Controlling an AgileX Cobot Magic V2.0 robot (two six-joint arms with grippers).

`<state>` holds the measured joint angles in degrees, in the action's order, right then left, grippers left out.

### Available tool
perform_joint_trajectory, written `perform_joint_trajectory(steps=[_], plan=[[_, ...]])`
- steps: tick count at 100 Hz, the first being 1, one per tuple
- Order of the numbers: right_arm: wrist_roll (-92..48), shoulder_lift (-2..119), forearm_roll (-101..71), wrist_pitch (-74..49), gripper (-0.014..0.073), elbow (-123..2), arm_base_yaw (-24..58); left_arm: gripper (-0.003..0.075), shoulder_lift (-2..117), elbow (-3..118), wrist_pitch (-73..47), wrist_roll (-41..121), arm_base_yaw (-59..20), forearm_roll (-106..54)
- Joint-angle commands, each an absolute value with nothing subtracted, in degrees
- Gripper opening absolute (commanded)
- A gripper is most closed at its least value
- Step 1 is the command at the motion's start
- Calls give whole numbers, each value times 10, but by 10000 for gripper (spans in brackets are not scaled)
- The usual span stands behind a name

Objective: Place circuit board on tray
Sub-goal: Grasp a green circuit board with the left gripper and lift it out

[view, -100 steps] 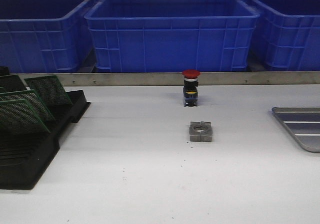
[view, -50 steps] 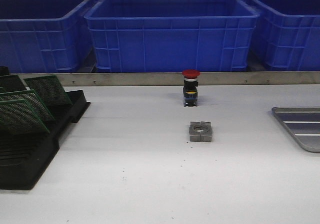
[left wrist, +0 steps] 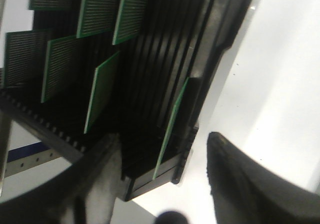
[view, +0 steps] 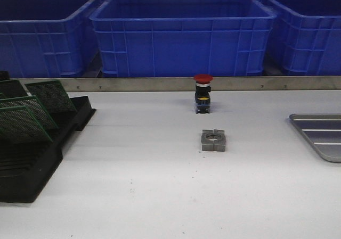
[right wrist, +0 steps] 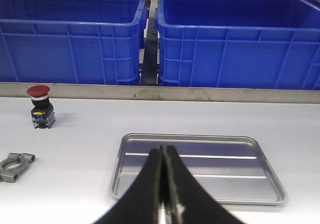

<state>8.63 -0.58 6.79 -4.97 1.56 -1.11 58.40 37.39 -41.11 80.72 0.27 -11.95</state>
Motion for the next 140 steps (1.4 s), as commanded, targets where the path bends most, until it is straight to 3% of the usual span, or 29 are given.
perform_joint_trajectory(steps=[1, 41, 50, 70, 96, 118, 140], plan=[[85, -17, 76, -7, -60, 17, -15, 359, 607, 394, -378, 824, 2, -131], [85, -17, 76, -7, -60, 17, -15, 328, 746, 394, -296, 824, 4, -114], [85, -17, 76, -7, -60, 17, -15, 252, 765, 394, -283, 824, 4, -114], [85, -17, 76, -7, -60, 17, -15, -17, 776, 394, -282, 824, 4, -114], [85, -17, 76, -7, -60, 17, -15, -17, 732, 475, -445, 824, 4, -138], [85, -17, 76, -7, -60, 17, -15, -17, 714, 526, -548, 825, -17, -322], [85, -17, 76, -7, -60, 17, -15, -17, 735, 526, -563, 825, -105, -506]])
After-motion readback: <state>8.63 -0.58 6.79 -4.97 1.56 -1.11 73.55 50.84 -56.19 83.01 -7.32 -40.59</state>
